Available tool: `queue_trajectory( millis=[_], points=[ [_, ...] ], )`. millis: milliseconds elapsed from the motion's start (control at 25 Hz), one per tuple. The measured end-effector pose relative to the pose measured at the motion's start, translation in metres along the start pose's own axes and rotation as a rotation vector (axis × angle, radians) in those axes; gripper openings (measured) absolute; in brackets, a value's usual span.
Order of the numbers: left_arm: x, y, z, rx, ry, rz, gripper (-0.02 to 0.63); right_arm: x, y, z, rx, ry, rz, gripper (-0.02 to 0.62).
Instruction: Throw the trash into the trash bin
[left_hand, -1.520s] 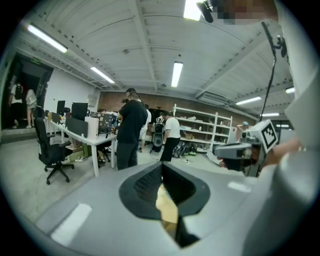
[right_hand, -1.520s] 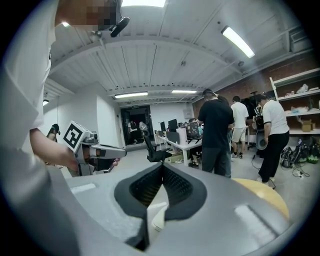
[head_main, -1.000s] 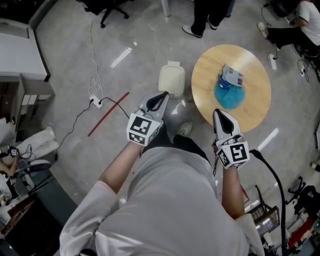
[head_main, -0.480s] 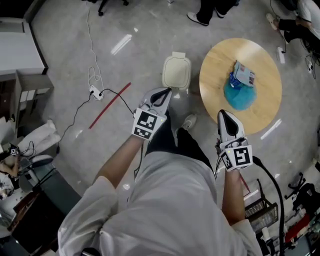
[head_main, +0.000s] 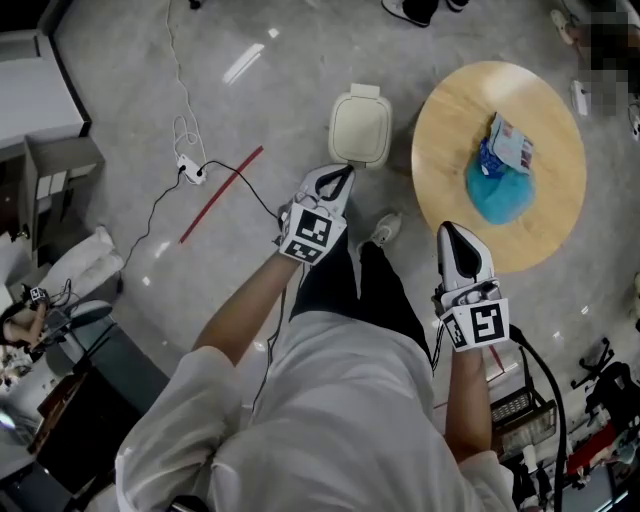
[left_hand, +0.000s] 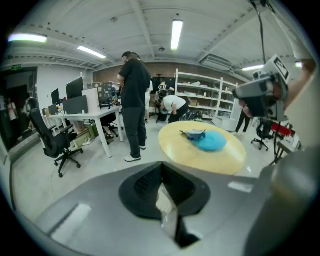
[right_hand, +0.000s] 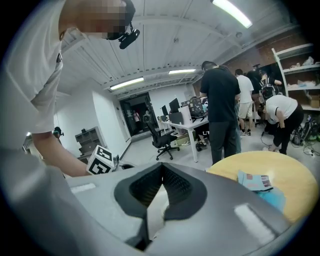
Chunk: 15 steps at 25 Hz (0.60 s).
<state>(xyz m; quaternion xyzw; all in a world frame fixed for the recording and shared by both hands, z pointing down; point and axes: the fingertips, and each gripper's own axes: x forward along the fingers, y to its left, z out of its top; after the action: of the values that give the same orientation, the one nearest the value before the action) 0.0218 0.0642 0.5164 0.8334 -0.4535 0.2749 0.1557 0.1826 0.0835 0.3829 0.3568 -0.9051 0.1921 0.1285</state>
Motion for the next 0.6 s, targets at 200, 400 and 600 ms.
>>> queue_trajectory(
  millis=[200, 400, 600],
  points=[
    [0.035, -0.004, -0.061, -0.032, 0.098, -0.021, 0.003, 0.012, -0.003, -0.013, 0.019, 0.017, 0.003, 0.002],
    [0.077, -0.005, -0.114, -0.031, 0.183, -0.052, 0.003, 0.022, -0.007, -0.028, 0.017, 0.037, 0.011, 0.002],
    [0.112, -0.003, -0.167, -0.035, 0.259, -0.076, 0.003, 0.025, -0.013, -0.036, 0.039, 0.031, 0.003, 0.002]
  ],
)
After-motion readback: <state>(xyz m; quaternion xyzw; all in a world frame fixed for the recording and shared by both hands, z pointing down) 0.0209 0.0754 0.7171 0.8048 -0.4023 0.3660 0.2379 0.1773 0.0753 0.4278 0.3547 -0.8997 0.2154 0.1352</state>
